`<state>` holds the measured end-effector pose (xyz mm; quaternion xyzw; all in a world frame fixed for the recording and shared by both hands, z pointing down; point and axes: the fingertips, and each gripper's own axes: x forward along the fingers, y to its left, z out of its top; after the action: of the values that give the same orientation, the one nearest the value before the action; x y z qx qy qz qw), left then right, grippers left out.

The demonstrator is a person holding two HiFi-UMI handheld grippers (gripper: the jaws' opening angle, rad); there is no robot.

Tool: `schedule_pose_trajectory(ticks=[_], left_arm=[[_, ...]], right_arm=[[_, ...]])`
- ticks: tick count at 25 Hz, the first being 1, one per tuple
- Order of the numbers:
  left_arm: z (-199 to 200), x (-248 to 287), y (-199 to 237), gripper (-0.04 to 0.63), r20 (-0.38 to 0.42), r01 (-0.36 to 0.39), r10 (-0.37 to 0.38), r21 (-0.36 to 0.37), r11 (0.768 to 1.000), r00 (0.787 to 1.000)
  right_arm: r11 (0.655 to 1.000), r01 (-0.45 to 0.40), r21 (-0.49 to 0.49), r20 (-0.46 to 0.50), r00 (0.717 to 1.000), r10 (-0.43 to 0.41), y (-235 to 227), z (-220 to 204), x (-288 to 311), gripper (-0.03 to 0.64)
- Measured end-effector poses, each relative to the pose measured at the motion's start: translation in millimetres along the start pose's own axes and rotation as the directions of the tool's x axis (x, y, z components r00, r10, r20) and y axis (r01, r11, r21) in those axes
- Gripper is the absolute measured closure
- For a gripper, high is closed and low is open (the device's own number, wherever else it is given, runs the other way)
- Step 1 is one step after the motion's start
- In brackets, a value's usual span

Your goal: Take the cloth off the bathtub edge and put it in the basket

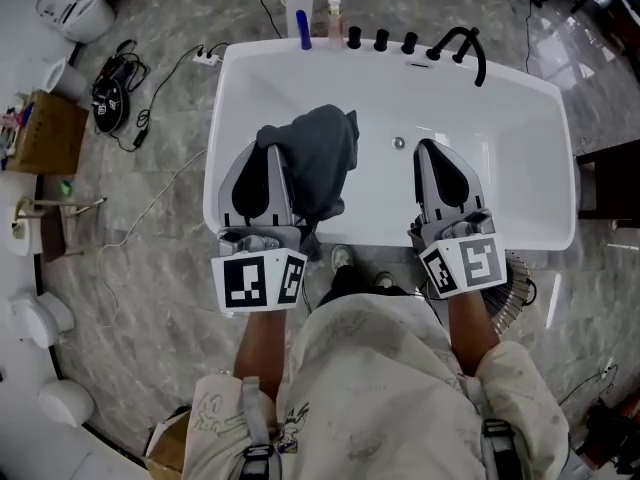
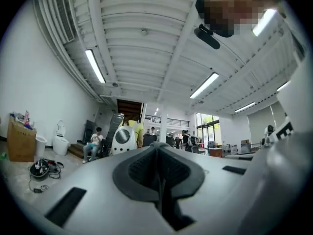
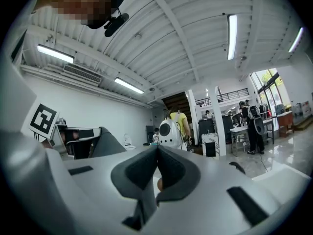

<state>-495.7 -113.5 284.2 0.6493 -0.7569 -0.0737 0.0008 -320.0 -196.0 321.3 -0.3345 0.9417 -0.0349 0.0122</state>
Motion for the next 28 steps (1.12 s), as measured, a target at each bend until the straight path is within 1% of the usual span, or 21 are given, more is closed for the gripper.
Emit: schedule_pose_trajectory(ticks=[3, 6, 8, 10, 13, 19, 23, 28], left_arm=[[24, 10, -8, 0.578, 0.055, -0.007, 0.004, 0.053, 0.999, 0.998], [39, 16, -14, 0.578, 0.084, -0.008, 0.000, 0.096, 0.995, 0.997], [44, 16, -17, 0.578, 0.094, -0.017, 0.005, 0.137, 0.990, 0.996], [46, 20, -21, 0.578, 0.102, -0.010, -0.006, 0.153, 0.988, 0.995], [46, 33, -28, 0.578, 0.104, 0.036, -0.049, 0.122, 0.992, 0.993], [48, 52, -44, 0.578, 0.114, 0.129, -0.138, 0.084, 0.988, 0.984], [40, 66, -68, 0.578, 0.101, 0.206, -0.210, 0.050, 0.977, 0.973], [30, 77, -108, 0.578, 0.084, 0.281, -0.283, 0.035, 0.959, 0.956]], right_arm=[[1.000, 0.026, -0.015, 0.054, 0.998, -0.025, -5, 23, -3, 0.629], [0.997, 0.062, -0.044, 0.105, 0.993, -0.057, -9, 46, -6, 0.629], [0.993, 0.098, -0.064, 0.134, 0.987, -0.088, -12, 60, -10, 0.629], [0.984, 0.151, -0.091, 0.162, 0.978, -0.135, -18, 72, -14, 0.629], [0.966, 0.231, -0.119, 0.190, 0.960, -0.207, -29, 81, -21, 0.629], [0.935, 0.328, -0.132, 0.192, 0.934, -0.301, -45, 85, -34, 0.629], [0.907, 0.397, -0.143, 0.180, 0.911, -0.371, -64, 84, -52, 0.629], [0.879, 0.458, -0.133, 0.193, 0.882, -0.431, -90, 88, -78, 0.629]])
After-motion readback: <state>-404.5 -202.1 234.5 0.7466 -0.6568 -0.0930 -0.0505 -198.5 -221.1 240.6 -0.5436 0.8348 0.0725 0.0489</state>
